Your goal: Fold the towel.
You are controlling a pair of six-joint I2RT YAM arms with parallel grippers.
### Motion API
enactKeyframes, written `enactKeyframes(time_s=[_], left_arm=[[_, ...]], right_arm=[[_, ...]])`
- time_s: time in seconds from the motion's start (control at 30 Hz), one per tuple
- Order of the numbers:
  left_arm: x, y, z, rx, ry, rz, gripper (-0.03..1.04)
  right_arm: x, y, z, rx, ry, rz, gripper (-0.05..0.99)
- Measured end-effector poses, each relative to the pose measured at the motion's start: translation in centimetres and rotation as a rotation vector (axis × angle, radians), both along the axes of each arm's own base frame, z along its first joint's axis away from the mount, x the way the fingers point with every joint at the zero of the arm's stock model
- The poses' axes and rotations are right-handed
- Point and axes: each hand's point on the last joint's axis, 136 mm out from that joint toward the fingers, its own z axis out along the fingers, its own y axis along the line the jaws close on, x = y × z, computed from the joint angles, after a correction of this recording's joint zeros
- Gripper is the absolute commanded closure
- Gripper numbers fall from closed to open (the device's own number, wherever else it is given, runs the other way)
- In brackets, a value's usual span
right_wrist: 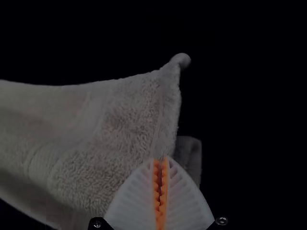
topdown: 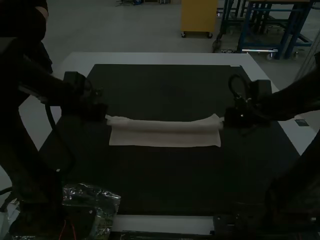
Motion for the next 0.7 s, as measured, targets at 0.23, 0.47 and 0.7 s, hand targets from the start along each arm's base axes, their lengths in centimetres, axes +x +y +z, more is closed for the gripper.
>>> enactKeyframes(time_s=[0.23,0.47,0.7], left_arm=[[-1.6,0.2,-0.4,0.005,0.04,0.007,0.98],[-3.0,0.3,-1.0,0.016,0.049,0.013,0.9],[-4.7,0.5,-2.9,0.027,0.086,0.029,0.37]], right_arm=[[-2.5,0.0,-1.0,0.003,0.043,0.006,0.96],[-4.4,-0.1,-2.4,0.002,0.086,0.008,0.89],[-5.0,-0.8,-3.4,-0.026,0.096,-0.018,0.16]])
